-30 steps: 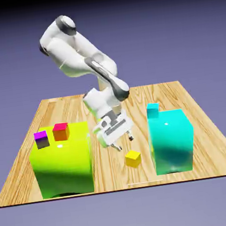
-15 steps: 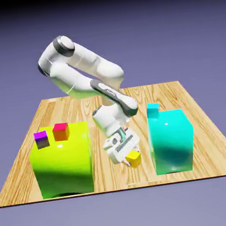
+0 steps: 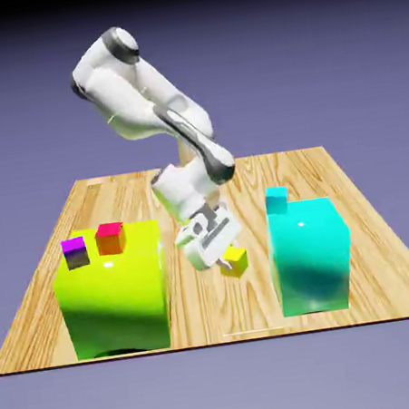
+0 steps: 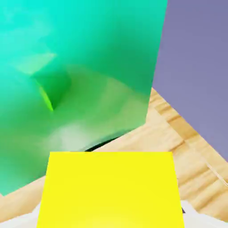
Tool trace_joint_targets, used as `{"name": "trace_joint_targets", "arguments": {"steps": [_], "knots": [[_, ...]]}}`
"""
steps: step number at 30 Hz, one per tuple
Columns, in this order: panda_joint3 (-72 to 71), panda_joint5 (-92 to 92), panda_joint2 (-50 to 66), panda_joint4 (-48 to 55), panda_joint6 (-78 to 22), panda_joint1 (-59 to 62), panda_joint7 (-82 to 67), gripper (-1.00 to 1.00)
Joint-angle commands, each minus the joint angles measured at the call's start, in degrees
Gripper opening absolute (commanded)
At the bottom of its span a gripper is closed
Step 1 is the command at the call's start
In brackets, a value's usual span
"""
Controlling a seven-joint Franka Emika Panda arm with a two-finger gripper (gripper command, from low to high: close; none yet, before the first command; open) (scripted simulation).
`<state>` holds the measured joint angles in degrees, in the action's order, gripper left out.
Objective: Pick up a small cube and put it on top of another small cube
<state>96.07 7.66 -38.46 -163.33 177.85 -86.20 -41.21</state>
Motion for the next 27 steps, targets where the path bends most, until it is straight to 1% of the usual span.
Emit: {"name": "trace_joint_targets", "arguments": {"steps": [1,26,27], "knots": [[-2.1,0.4,0.2,0.8,-2.4,1.3,-0.6,-1.0],[-54.0,10.2,6.5,21.0,-64.0,32.9,-15.5,-1.0],[-54.8,10.4,6.6,21.3,-65.0,33.4,-15.7,-1.0]]}}
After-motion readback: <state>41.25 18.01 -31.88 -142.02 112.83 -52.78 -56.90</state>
